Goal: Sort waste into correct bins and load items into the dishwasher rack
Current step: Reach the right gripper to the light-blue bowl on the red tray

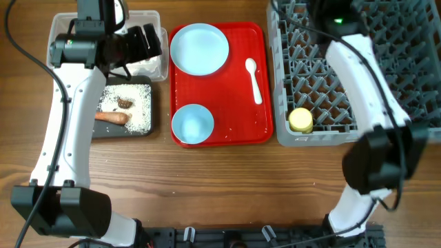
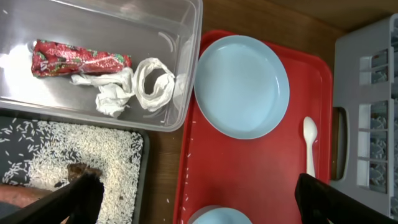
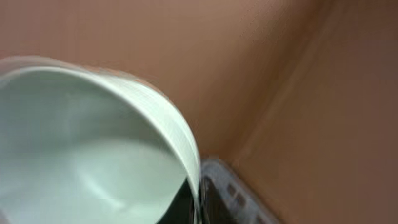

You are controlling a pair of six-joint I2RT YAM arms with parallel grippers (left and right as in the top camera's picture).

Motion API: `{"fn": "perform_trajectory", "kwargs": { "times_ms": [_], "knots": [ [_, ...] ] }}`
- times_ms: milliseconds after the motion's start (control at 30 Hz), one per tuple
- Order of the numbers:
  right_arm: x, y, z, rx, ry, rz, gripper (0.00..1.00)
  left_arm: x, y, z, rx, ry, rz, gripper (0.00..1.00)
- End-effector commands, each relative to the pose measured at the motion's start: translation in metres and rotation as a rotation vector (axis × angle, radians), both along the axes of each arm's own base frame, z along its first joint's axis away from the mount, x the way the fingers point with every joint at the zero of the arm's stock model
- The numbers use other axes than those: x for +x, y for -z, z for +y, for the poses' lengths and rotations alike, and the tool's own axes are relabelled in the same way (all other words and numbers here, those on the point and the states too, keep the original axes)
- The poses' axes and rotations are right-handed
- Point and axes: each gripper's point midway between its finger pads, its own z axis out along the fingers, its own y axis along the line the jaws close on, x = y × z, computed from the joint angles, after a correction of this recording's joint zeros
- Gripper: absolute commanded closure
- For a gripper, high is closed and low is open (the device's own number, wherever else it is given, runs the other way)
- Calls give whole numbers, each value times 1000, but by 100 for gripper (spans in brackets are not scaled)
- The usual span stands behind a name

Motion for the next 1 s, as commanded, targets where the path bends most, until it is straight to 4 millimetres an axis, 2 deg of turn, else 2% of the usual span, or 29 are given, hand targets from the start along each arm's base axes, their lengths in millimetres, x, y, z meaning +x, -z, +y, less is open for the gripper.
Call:
{"fn": "perform_trajectory", "kwargs": {
  "times_ms": [0,33,133,233,300,367,433,467,500,533,567,733,767,833,900,933,967],
  "knots": [
    [33,77,6,-292,18,293,96,2,-6,3,3,-9,-16,0],
    [40,100,10,-314,10,335,96,2,-6,3,3,-9,-16,0],
    [48,142,18,-331,-10,404,96,2,-6,3,3,-9,-16,0],
    [48,162,39,-318,-56,444,96,2,-6,3,3,-9,-16,0],
    [42,189,60,-338,-143,569,96,2,-6,3,3,-9,-16,0],
    [33,207,70,-313,-162,629,95,2,-6,3,3,-9,-16,0],
    [27,215,76,-293,-168,653,96,2,-6,3,3,-9,-16,0],
    [25,218,79,-289,-172,662,82,2,-6,3,3,-9,-16,0],
    [23,217,81,-295,-168,666,47,2,-6,3,3,-9,-16,0],
    [22,214,83,-301,-155,659,22,2,-6,3,3,-9,-16,0],
    [20,207,86,-282,-132,621,0,2,-6,3,3,-9,-16,0],
    [5,149,128,-80,-172,389,0,2,-6,3,3,-9,-16,0],
    [-3,143,138,-30,-214,394,0,2,-6,3,3,-9,-16,0],
    [-35,160,174,180,-394,530,0,2,-6,3,3,-9,-16,0],
    [-79,184,220,482,-578,706,0,2,-6,3,3,-9,-16,0],
    [-117,193,259,707,-747,862,0,2,-6,3,3,-9,-16,0],
    [-139,196,281,864,-811,944,0,2,-6,3,3,-9,-16,0]
  ]
}}
